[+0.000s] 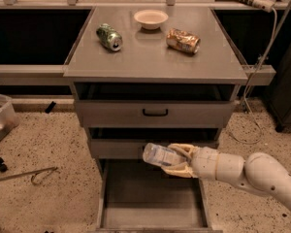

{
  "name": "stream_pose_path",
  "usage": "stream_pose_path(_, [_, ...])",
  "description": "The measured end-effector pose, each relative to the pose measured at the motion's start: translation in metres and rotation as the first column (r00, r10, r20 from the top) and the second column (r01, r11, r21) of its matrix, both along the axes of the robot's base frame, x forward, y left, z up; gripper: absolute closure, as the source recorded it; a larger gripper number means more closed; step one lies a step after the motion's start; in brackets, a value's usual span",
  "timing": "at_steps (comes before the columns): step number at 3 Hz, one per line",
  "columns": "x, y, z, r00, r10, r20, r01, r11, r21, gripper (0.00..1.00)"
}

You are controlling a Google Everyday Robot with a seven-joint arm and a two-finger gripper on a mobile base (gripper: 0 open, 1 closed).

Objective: Pick blue plastic bottle from bottom drawer and place on counter

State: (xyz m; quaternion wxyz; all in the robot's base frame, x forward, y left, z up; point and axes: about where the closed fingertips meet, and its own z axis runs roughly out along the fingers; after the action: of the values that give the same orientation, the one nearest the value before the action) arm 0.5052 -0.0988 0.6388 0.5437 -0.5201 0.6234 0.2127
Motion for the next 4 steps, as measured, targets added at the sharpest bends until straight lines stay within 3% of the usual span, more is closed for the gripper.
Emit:
stream_pose_path(1, [0.020, 0.003, 0.063, 0.9942, 0.037, 0.101, -0.035, 0.999, -0.014, 1.00])
stream_pose_path(2, [0.052, -0.002, 0.158, 0.9762, 0.056, 0.210, -0.055, 0.998, -0.009, 1.00])
stream_pose_path(3, [0.086, -0.003, 0.245, 0.9556, 0.064, 0.288, -0.062, 0.998, -0.018, 1.00])
stream_pose_path(4, [0.118, -0.008, 0.318, 0.9214, 0.037, 0.387, -0.052, 0.998, 0.028, 1.00])
